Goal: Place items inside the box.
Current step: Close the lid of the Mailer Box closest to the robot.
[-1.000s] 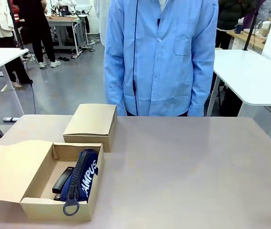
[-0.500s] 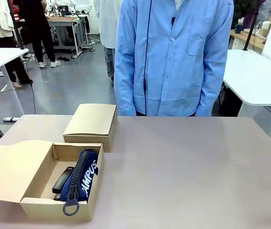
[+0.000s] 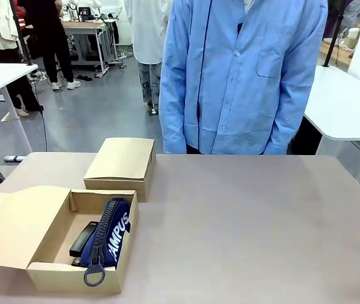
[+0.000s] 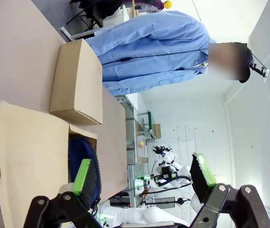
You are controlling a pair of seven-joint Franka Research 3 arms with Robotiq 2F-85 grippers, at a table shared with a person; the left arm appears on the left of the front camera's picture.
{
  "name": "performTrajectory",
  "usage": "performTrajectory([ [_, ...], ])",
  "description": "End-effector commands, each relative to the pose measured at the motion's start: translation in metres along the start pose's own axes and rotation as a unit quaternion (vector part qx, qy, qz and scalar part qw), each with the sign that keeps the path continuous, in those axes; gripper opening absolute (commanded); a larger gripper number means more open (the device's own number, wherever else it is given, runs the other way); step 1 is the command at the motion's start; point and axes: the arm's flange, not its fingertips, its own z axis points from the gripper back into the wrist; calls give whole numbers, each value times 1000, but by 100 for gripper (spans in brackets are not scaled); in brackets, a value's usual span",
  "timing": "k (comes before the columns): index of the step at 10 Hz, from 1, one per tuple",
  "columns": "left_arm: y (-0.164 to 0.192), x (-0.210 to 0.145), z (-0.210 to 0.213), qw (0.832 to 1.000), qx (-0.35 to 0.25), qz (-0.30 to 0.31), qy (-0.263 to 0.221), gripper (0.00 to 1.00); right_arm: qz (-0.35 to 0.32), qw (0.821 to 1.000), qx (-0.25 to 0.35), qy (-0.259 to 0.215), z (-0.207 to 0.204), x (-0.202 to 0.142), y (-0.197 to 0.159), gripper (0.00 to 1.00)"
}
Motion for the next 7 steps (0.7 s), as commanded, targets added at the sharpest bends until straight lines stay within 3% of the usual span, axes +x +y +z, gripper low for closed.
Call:
performTrajectory([
  [1, -1, 0, -1, 1000, -13, -8, -5, 100, 6, 1000, 0, 2, 4, 0, 2, 100],
  [5, 0, 0, 0, 1000, 0, 0, 0, 100, 6, 1000, 0, 2, 4, 0, 2, 100],
  [6, 0, -13, -22, 986, 30, -139, 85, 100, 6, 1000, 0, 2, 4, 0, 2, 100],
  [7, -1, -29, -39, 949, 51, -263, 166, 100, 6, 1000, 0, 2, 4, 0, 2, 100],
])
